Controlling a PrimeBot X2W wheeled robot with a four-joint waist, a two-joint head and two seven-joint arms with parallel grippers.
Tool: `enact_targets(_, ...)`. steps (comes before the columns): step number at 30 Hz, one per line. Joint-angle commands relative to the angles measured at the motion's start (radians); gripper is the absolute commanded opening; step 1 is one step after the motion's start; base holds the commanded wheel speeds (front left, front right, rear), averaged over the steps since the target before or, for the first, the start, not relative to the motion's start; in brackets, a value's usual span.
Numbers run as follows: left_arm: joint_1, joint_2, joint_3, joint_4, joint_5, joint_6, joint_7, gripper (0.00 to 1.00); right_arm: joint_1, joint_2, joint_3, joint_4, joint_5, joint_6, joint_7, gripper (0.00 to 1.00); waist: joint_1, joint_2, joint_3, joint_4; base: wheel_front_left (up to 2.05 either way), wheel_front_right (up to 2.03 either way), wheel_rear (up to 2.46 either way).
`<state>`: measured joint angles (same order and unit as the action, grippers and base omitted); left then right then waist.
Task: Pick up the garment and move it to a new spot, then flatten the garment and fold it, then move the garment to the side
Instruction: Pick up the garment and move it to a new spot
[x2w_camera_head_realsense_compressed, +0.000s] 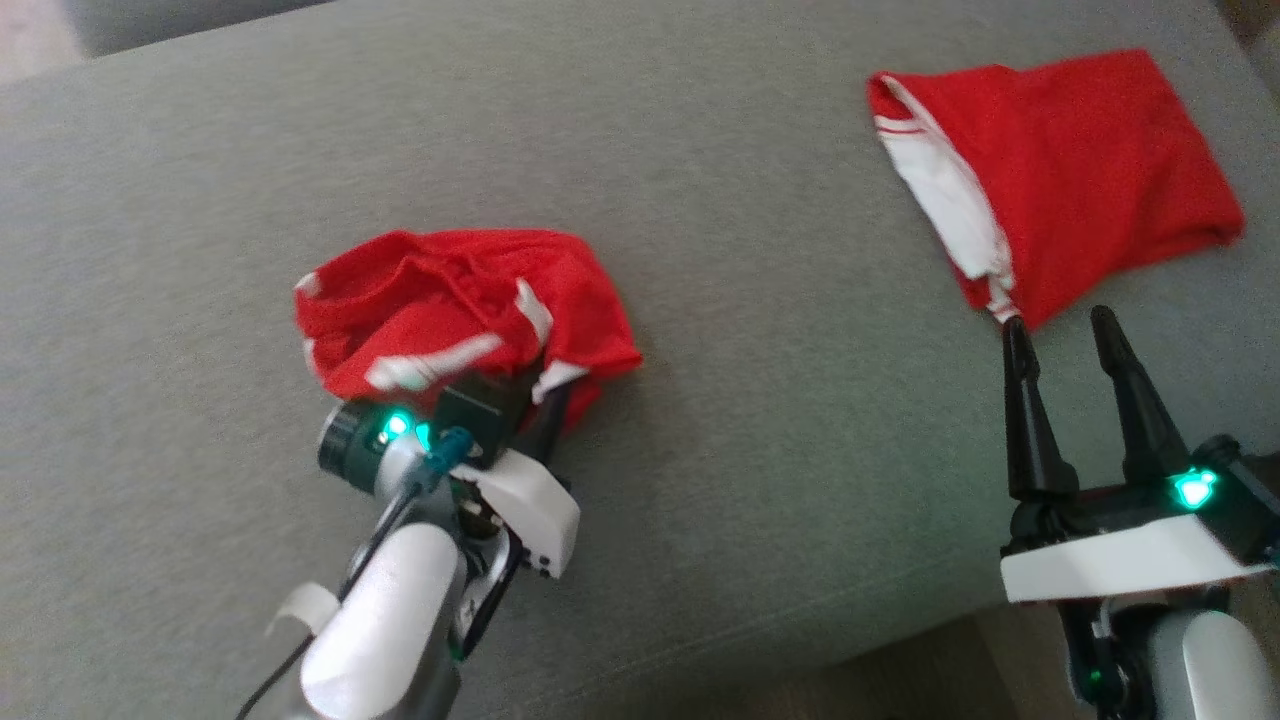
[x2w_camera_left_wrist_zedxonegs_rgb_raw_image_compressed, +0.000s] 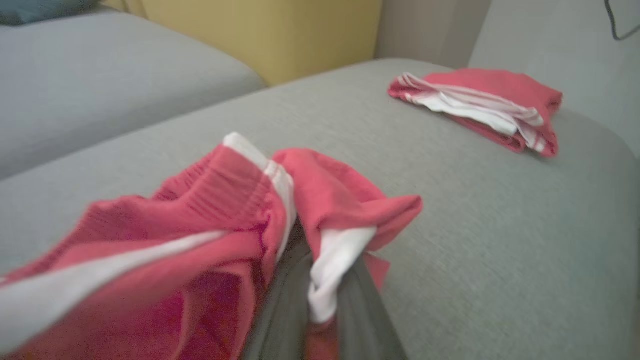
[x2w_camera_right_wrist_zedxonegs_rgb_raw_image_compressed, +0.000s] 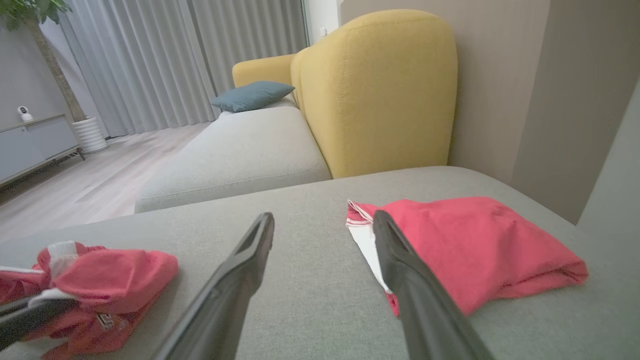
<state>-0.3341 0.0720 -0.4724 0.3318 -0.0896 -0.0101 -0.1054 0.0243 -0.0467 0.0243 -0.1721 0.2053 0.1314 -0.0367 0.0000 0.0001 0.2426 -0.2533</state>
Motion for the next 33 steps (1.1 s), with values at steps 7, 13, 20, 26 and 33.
enact_targets(7,-0.062,-0.010,-0.039,0.050,0.013,-0.012,-0.090,1.00,-0.036,-0.004,0.024,-0.003,0.028,-0.001,-0.035,1.00,0.0000,-0.0001,0.033,-0.057,0.00,0.00,0.00)
enact_targets(13,-0.055,-0.014,-0.055,0.000,0.008,0.001,-0.135,1.00,-0.035,-0.004,0.020,0.000,0.020,-0.001,-0.033,1.00,0.0000,-0.0001,0.006,-0.005,0.00,0.00,0.00)
enact_targets(20,0.000,0.003,-0.011,-0.116,-0.012,0.055,-0.152,1.00,-0.023,-0.004,0.012,-0.013,-0.012,-0.001,-0.009,1.00,0.0000,-0.0001,-0.047,0.091,0.00,0.00,0.00)
enact_targets(26,0.059,0.048,0.098,-0.174,-0.042,0.137,-0.155,1.00,0.003,-0.004,0.001,-0.028,-0.035,-0.001,0.019,1.00,0.0000,-0.0001,-0.085,0.174,0.00,0.00,0.00)
enact_targets(33,0.155,0.116,0.220,-0.238,-0.077,0.186,-0.156,1.00,0.042,-0.004,-0.012,-0.039,-0.051,-0.001,0.052,1.00,0.0000,-0.0001,-0.120,0.244,0.00,0.00,0.00)
